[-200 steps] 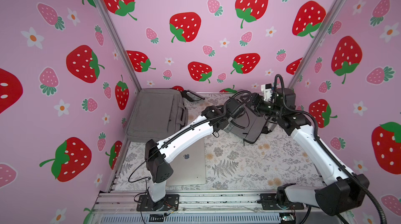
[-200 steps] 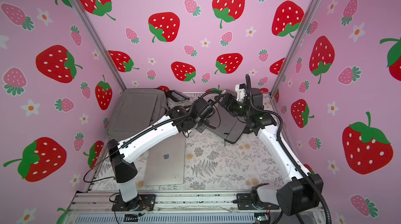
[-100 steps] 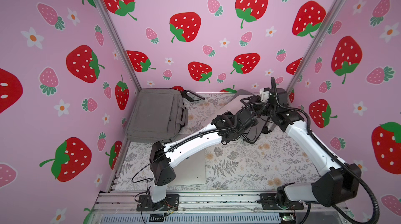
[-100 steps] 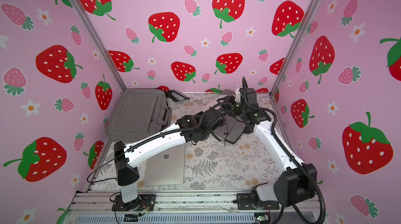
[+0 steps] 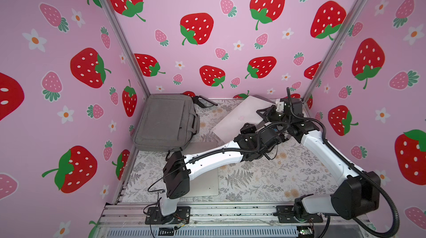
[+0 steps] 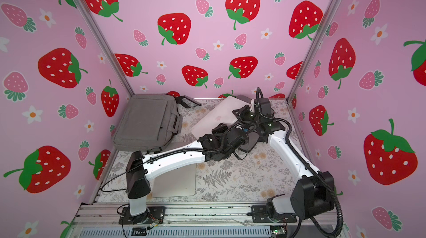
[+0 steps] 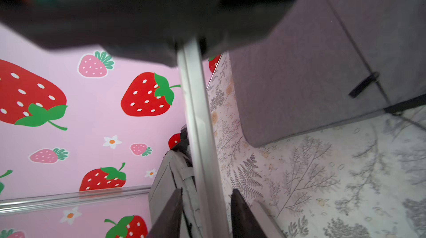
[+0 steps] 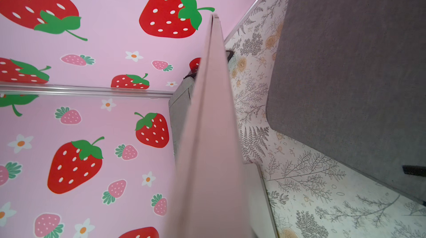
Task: Open the zippered laptop bag and take out the laptop
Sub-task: Place the laptop at the center of the board.
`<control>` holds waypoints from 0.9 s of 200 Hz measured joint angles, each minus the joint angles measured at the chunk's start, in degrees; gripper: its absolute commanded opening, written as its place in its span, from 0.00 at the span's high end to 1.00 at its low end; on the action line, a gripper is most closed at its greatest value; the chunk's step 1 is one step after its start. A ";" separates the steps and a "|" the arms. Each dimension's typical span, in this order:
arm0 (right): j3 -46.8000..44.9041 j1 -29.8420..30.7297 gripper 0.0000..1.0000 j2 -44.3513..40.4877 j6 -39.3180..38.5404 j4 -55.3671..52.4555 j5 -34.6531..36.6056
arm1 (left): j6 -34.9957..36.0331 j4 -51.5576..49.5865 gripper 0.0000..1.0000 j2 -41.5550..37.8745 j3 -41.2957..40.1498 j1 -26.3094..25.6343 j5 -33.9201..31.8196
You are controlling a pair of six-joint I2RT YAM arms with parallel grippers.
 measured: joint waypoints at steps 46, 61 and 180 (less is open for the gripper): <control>-5.73 -1.84 1.00 0.94 1.49 8.02 -4.33 | -4.22 -1.14 0.27 -2.91 0.00 -0.50 6.16; -5.81 -2.84 1.00 1.07 1.22 8.94 -4.46 | -6.69 -3.76 0.22 -3.91 0.04 -0.28 9.75; -13.55 -7.15 1.00 -0.63 -17.33 1.64 -19.26 | -24.74 -7.32 0.01 -23.98 -13.84 12.52 42.77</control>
